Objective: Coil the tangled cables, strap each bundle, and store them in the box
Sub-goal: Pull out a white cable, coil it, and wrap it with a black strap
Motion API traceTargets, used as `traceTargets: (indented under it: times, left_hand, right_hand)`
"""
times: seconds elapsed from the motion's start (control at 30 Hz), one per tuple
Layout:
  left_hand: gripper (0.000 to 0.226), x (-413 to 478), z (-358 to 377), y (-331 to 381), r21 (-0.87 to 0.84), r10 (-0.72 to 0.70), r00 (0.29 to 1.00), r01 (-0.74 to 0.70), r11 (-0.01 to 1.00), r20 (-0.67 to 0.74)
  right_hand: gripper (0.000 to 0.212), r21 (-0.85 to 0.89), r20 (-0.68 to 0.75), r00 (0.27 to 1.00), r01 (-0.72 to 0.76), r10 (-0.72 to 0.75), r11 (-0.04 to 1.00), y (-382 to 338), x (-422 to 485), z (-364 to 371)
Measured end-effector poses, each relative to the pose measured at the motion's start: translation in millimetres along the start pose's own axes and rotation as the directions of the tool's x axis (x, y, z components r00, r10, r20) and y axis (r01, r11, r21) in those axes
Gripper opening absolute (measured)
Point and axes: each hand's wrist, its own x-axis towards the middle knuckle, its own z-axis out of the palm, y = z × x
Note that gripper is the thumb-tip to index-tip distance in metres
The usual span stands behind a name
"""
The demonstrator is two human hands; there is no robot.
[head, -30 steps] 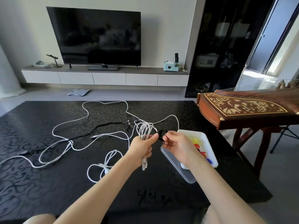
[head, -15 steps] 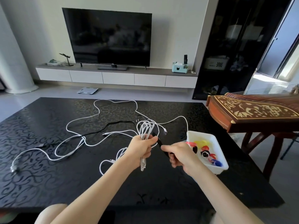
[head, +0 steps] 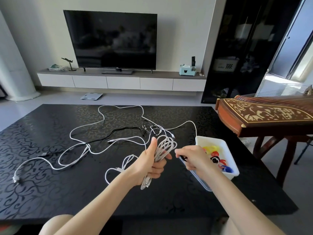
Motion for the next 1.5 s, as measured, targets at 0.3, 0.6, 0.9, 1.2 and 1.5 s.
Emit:
traceTargets:
  times: [0.3,0.6,0.9,1.2,1.5]
  left_hand:
    - [0.043,-2.8,8.0,2.6,-0.108,-0.1,0.987,0.114,0.988,0.124]
    - [0.037,-2.0,20.0,6.2,-0.013,0.13,0.988,-0.132,0.991,-0.084]
    - [0.027,4.9,12.5,12.2,0.026,0.124,0.941,-0.122,0.992,-0.314]
    - [0.017,7.8,26.5,13.2,0.131,0.176,0.933,-0.14,0.981,-0.315]
    - [0.022,1.8,21.8,19.9,0.403,0.316,0.933,-0.226,0.887,-0.174]
  right_hand:
    - [0.043,0.056,0.313,0.938,0.139,-0.15,0.989,-6.0,-9.4,1.0]
    - [0.032,0.083,0.282,0.942,0.164,-0.181,0.983,-11.6,-11.2,-0.5]
    - [0.04,0.378,0.213,0.945,0.153,-0.247,0.913,3.4,-30.5,-14.9]
    - [0.028,-0.305,0.201,0.827,0.562,-0.525,0.769,-22.4,-51.6,-8.2]
    - [0.019,-0.365,0.025,0.708,0.664,-0.706,0.653,-40.6,-33.2,-20.5]
